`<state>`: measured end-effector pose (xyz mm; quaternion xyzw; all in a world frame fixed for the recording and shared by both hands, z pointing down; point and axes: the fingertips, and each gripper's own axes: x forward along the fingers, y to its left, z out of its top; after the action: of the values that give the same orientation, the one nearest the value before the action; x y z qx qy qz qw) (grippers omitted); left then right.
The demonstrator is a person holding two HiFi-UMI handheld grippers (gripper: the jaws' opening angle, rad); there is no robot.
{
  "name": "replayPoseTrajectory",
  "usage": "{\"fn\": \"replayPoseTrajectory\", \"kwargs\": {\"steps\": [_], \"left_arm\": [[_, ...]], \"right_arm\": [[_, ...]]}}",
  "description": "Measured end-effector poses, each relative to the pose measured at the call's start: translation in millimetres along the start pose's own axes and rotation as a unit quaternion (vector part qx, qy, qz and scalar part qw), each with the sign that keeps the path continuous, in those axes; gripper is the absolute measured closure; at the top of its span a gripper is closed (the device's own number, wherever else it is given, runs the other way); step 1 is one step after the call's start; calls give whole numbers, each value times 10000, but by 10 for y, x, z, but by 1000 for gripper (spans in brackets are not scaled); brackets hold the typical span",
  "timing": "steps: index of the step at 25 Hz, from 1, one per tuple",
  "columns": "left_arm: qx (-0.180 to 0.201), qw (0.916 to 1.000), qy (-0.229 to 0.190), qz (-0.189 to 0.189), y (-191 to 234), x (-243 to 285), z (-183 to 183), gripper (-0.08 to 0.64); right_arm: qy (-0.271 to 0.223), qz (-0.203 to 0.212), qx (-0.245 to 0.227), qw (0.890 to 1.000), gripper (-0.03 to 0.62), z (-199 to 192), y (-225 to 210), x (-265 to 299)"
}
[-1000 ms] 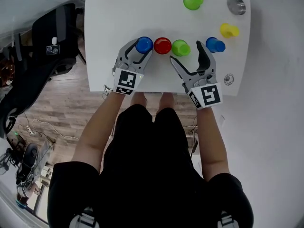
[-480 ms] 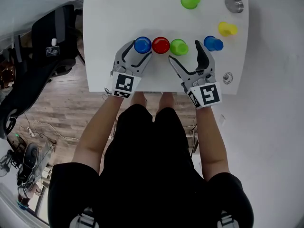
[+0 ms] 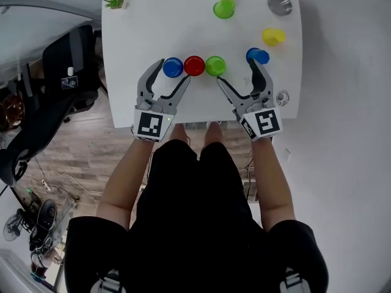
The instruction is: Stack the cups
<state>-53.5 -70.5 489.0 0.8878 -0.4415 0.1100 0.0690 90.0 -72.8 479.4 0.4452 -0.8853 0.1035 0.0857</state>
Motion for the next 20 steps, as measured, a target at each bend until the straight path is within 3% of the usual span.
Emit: {"fn": "replayPoseTrajectory", "kwargs": {"steps": [3,14,20], "left_arm": [[-3,9997,-214,-125,-134,119,209,229],[-30,9979,-282,-575,-640,612,297,190],[-10,9974,-284,-658,-817,859,277,192]], "right_arm": [[10,-143,-26,9999,179,-28,-156,-101],[343,-946,66,9949,195,-531,-980,-291],[633,-1035,137,9925,213,-898,-1211,-235]]}}
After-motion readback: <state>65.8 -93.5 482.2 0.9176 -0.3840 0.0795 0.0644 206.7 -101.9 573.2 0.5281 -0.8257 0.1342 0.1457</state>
